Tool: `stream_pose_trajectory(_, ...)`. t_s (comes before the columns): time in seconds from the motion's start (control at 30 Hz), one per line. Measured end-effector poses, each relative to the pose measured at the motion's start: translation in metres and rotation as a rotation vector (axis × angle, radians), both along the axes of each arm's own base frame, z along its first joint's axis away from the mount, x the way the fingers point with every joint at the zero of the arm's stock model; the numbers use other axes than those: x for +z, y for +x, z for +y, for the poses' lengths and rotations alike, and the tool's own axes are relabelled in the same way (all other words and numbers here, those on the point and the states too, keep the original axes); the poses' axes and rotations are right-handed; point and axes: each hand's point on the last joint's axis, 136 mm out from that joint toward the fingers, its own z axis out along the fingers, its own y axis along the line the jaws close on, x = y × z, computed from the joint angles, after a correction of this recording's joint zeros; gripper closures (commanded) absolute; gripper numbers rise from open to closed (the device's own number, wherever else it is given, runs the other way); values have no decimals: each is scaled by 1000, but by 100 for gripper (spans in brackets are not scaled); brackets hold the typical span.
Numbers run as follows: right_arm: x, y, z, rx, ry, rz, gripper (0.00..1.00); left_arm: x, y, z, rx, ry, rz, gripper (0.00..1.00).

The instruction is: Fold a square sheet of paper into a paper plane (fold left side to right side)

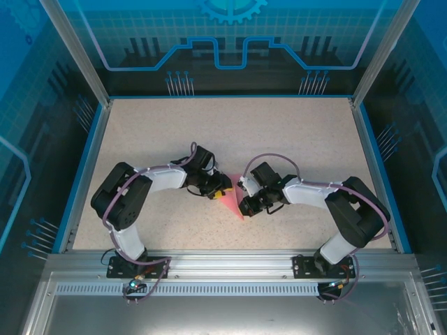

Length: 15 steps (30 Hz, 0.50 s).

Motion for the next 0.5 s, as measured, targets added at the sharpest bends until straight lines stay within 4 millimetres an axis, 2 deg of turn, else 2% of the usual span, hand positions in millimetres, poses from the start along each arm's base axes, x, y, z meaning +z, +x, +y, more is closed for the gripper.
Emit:
stream_pose_trajectory(0.17, 2, 1, 0, -5, 19, 11, 96, -9, 0, 0, 0, 8, 16, 55)
stream_pose_trajectory(0.5, 4, 3, 0, -12, 40, 23, 92, -8, 7, -4, -1, 3, 7, 54)
